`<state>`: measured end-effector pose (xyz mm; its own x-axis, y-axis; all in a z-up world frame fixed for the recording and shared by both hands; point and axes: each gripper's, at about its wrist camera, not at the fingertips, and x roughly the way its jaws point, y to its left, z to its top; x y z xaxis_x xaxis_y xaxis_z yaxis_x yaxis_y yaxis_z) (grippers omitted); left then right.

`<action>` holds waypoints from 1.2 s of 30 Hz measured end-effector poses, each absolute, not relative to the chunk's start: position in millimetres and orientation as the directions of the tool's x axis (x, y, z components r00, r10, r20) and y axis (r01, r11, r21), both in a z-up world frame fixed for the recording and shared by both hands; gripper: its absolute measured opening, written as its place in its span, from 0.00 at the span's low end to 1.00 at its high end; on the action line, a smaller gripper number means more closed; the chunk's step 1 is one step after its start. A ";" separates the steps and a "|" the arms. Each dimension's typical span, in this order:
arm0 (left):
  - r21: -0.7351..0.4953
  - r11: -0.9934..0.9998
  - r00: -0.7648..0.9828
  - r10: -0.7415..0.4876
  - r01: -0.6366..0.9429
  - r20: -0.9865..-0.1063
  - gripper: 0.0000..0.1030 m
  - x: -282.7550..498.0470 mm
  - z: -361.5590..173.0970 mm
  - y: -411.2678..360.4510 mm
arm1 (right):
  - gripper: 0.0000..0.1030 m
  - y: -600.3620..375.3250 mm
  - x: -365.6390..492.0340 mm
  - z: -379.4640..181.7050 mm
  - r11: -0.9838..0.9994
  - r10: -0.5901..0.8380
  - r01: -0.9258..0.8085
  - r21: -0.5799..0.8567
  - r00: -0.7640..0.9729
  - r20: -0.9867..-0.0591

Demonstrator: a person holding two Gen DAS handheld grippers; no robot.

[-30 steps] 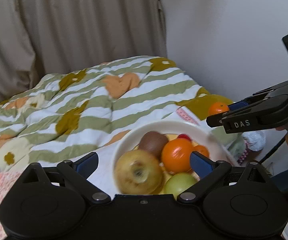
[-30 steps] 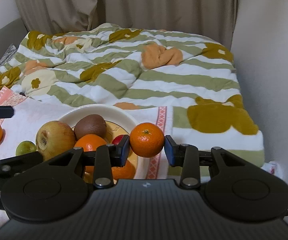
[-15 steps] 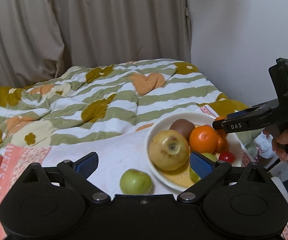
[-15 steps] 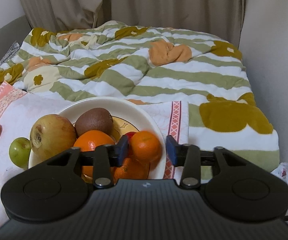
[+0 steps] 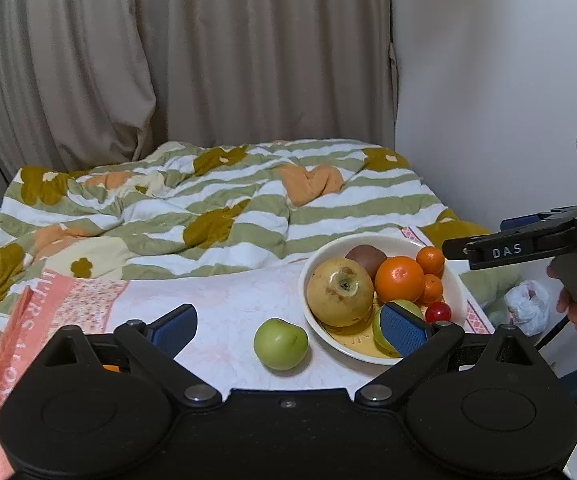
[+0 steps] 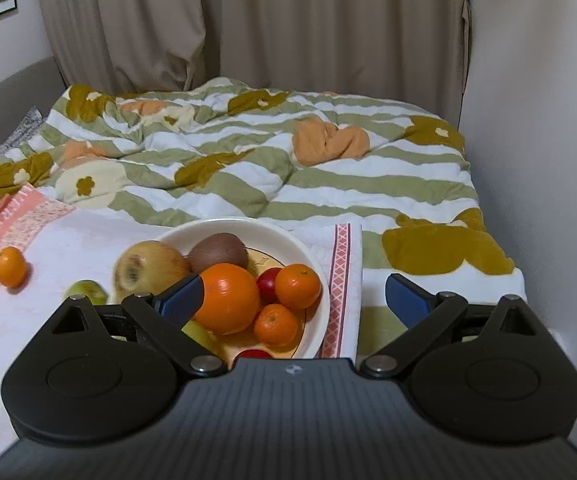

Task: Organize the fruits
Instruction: 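Withdraw both open tools from the bowl toward the last fruits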

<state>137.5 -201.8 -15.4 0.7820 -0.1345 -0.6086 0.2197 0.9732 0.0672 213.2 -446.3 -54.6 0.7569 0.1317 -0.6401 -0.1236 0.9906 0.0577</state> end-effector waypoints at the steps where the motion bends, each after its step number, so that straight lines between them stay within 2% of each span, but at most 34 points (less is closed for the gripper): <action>1: 0.070 0.975 0.785 -0.126 0.211 -0.607 0.97 132.7 -11.8 -200.5 | 1.00 -445.6 208.2 -49.8 0.991 0.125 -0.119 0.053 0.759 -0.639; 13: 0.054 0.996 0.815 -0.022 0.066 -0.580 0.99 78.0 26.4 -161.1 | 1.00 -422.0 137.7 1.3 0.987 0.144 -0.160 0.028 0.781 -0.608; 23: 0.073 0.997 0.815 0.047 -0.006 -0.578 1.00 63.5 29.0 -108.1 | 1.00 -380.2 106.4 21.8 0.983 0.163 -0.181 0.031 0.786 -0.596; 31: 0.078 0.996 0.797 0.020 0.034 -0.604 1.00 82.8 16.8 -54.3 | 1.00 -342.8 98.3 14.5 0.994 0.086 -0.105 0.005 0.788 -0.610; 36: 0.060 0.993 0.779 -0.041 0.100 -0.625 1.00 104.1 1.6 -24.9 | 1.00 -319.7 99.8 0.9 0.999 0.033 -0.034 0.010 0.769 -0.638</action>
<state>104.1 -24.9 1.6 0.7792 -0.0406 -0.6255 0.1001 0.9932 0.0602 99.8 -319.7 0.9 0.7694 0.0328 -0.6379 -0.0342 0.9994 0.0101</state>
